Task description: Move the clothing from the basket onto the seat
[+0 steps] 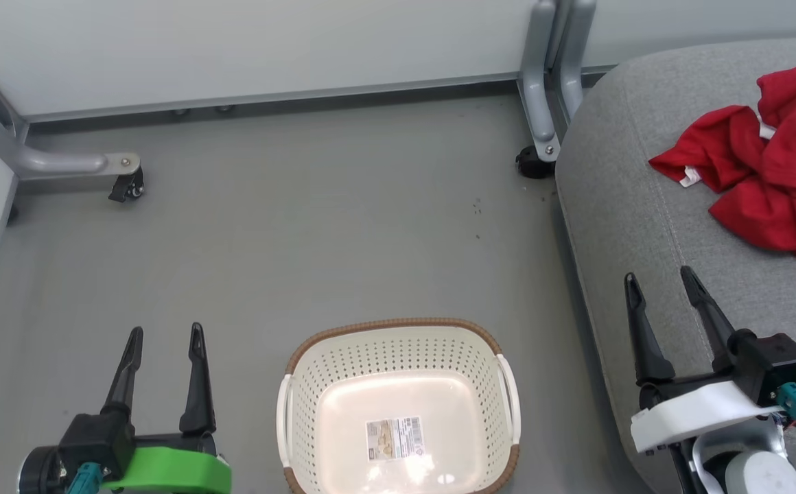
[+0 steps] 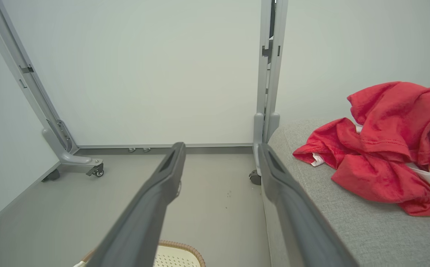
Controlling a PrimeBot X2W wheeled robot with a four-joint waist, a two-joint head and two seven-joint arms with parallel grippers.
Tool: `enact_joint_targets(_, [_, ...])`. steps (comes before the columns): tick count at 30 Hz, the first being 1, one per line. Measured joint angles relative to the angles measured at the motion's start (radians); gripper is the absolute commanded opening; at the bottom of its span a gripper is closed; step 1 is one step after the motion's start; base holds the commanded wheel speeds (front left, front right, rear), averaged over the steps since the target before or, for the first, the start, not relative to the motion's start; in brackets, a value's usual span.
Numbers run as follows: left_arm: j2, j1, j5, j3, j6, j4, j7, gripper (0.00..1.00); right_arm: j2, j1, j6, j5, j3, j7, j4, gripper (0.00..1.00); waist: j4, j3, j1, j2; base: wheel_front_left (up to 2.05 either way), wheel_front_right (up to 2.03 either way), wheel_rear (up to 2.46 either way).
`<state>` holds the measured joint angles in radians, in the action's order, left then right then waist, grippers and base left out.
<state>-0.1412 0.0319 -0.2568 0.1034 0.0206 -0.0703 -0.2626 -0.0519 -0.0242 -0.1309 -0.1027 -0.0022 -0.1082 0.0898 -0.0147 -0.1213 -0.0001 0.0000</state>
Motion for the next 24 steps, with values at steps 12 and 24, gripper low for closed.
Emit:
enact_joint_targets(12, [0.029,0.088,0.026,-0.01,-0.017,-0.048,0.0,1.0,0.002,-0.084,0.0,0.002,0.028,0.052,0.021,1.0,-0.013,0.102,0.0,0.0,0.0,0.0,0.0])
enact_joint_targets(24, [0.034,0.099,0.03,-0.025,-0.038,-0.12,0.0,1.0,0.002,-0.115,0.0,0.008,0.033,0.081,0.04,1.0,-0.019,0.142,0.0,0.0,0.0,0.0,0.0])
